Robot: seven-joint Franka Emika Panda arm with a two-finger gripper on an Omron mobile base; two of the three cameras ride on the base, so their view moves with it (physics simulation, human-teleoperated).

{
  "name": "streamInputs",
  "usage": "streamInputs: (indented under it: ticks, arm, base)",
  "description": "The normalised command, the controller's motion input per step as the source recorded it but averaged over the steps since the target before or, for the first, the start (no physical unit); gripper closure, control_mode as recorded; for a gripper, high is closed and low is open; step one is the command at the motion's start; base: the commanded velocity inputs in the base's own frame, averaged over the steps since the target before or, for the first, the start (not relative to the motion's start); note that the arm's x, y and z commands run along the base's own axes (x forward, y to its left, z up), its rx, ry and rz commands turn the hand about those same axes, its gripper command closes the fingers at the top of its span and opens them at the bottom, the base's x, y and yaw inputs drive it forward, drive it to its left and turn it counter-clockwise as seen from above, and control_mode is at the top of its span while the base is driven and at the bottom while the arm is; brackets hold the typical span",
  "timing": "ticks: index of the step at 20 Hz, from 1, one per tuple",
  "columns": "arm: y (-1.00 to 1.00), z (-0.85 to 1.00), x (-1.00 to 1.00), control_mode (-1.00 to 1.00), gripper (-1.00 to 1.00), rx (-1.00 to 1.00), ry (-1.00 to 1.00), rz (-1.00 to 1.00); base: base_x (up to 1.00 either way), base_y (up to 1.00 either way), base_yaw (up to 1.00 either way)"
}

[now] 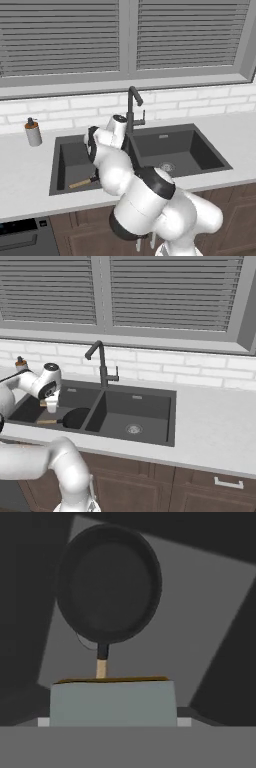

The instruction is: Pick the pan and sponge and place them into the sink. Then turn on the water.

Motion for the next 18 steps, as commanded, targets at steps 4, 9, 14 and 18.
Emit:
streamInputs:
  ticks: [4,9,14,18]
  arm:
    - [-0.16,-0.26,0.17,-1.0,1.0,-0.16,0.02,-0.13]
    - [-0.02,-0.46,0.08,-1.0,1.0,-0.18,-0.01,-0.07]
    - [-0.45,-0.38,0.0,-1.0,1.0,-0.03,-0.07,-0.04]
    - [-0.5,-0.31,0.0,-1.0,1.0,-0.01,-0.08,-0.03]
  base:
    - [0.0,0.0,0.0]
    - [0.0,0.0,0.0]
    - [0.0,0.0,0.0]
    - [0.0,0.0,0.0]
